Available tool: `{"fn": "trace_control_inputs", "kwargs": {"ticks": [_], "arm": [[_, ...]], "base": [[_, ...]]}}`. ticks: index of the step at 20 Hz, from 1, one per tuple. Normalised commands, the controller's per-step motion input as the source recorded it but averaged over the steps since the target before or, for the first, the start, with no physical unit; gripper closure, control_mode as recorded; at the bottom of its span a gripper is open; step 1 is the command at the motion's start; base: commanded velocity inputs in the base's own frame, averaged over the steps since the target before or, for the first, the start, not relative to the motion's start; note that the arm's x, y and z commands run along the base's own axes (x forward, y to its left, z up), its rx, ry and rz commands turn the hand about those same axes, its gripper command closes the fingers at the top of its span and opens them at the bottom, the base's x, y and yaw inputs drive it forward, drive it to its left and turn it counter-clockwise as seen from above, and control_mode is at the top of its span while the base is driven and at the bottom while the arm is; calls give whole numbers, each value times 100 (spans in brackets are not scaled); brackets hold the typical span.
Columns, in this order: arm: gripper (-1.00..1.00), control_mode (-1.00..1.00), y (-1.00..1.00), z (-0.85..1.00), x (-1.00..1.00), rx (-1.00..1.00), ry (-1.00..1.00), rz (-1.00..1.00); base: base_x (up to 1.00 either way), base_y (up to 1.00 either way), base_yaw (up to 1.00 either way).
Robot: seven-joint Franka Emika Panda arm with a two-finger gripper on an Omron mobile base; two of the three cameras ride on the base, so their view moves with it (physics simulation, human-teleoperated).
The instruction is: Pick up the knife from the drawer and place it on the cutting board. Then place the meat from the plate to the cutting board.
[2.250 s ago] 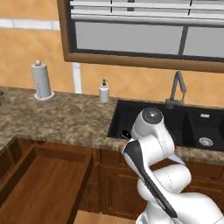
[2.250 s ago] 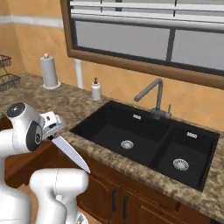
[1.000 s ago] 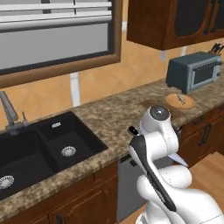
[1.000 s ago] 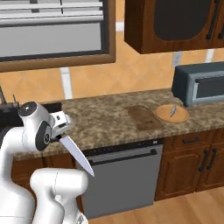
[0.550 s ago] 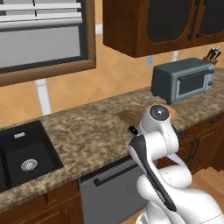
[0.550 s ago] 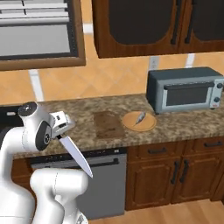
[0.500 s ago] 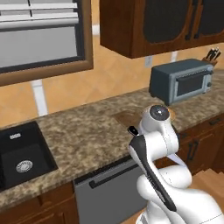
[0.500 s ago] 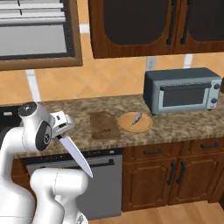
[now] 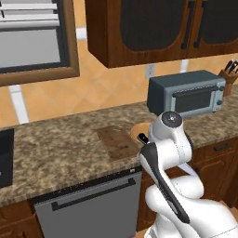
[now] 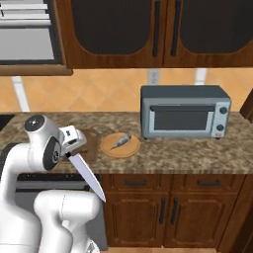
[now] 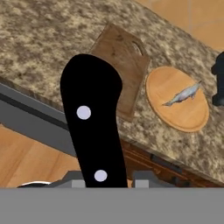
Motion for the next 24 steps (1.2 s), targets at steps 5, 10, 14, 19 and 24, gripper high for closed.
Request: {"fn": "trace_control_inputs", "kwargs": {"ticks": [5, 10, 14, 19, 24], "arm": [[100, 100, 0, 0, 0, 0, 0, 0], [100, 100, 0, 0, 0, 0, 0, 0], [100, 100, 0, 0, 0, 0, 0, 0], [100, -100, 27, 3, 84, 0, 0, 15], [100, -100, 37, 0, 86, -13, 0, 44]], "base": [[31, -8, 8], [54, 0, 0], [52, 0, 0], [0, 0, 0], [0, 0, 0]]}}
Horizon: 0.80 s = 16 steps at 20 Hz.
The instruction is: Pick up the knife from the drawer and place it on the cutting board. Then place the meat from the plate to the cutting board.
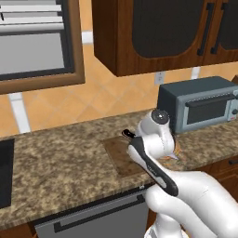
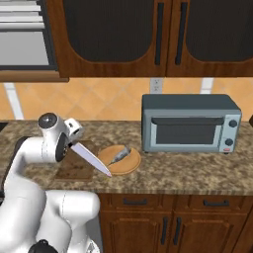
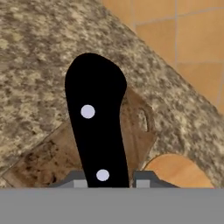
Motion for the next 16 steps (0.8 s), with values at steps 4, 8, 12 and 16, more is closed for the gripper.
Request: {"fn": "trace_control_inputs", "kwargs": {"ticks": [4, 8, 12, 16], "arm": [[100, -100, 25, -35, 20, -33, 0, 59], [100, -100, 33, -38, 0, -49, 13, 59], [100, -100, 32, -37, -14, -59, 16, 60], [100, -100, 11, -21, -17, -51, 16, 69]], "base": [[0, 0, 0], [0, 0, 0], [0, 0, 0], [0, 0, 0]]}}
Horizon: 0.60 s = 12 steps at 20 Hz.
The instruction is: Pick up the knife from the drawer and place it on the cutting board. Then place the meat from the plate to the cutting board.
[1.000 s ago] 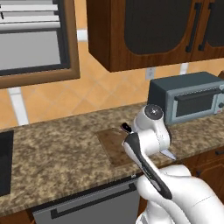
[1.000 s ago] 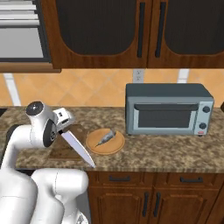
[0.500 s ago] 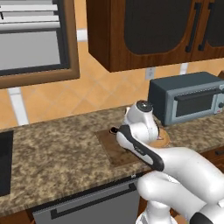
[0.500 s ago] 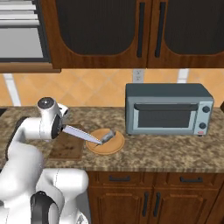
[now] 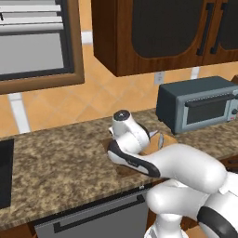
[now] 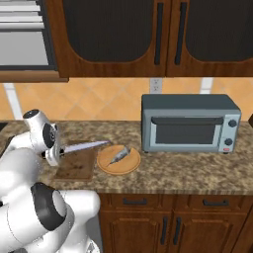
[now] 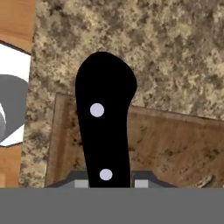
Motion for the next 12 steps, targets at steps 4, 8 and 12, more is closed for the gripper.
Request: {"fn": "trace_control_inputs", "kwargs": {"ticks": [4, 8, 12], "arm": [[100, -100, -10, -27, -13, -22, 3, 81], [100, -100, -30, -17, 0, 3, 3, 52], [100, -100, -38, -30, 23, 11, 10, 50]], "base": [[0, 0, 0], [0, 0, 0], [0, 0, 0]]}}
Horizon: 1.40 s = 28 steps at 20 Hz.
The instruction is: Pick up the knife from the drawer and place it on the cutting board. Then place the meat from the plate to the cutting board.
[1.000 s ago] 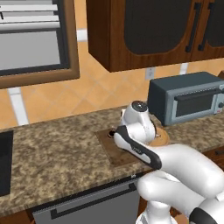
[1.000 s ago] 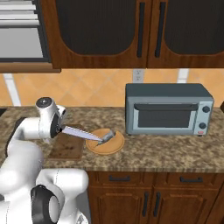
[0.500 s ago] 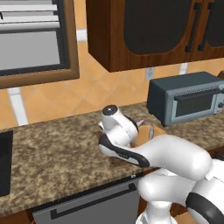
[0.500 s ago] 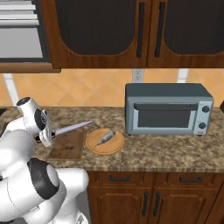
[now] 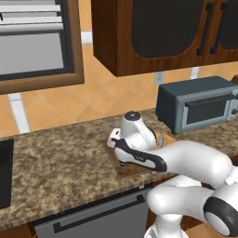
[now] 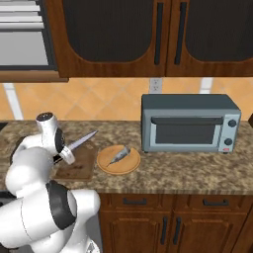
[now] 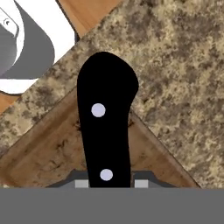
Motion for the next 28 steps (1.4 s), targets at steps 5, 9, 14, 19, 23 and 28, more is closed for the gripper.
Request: {"fn": "trace_control_inputs", "kwargs": {"ticks": [5, 9, 14, 19, 23, 28], "arm": [[100, -100, -10, -30, 21, 0, 10, 49], [100, -100, 3, -28, 16, -3, 13, 22], [100, -100, 2, -25, 50, -12, 18, 0], [100, -100, 28, -34, 70, -9, 7, 0], [-100, -100, 15, -22, 48, -2, -2, 0], [-100, -100, -14, 12, -21, 1, -4, 0]], "base": [[0, 0, 0], [0, 0, 0], [0, 0, 0], [0, 0, 0], [0, 0, 0], [0, 0, 0]]}}
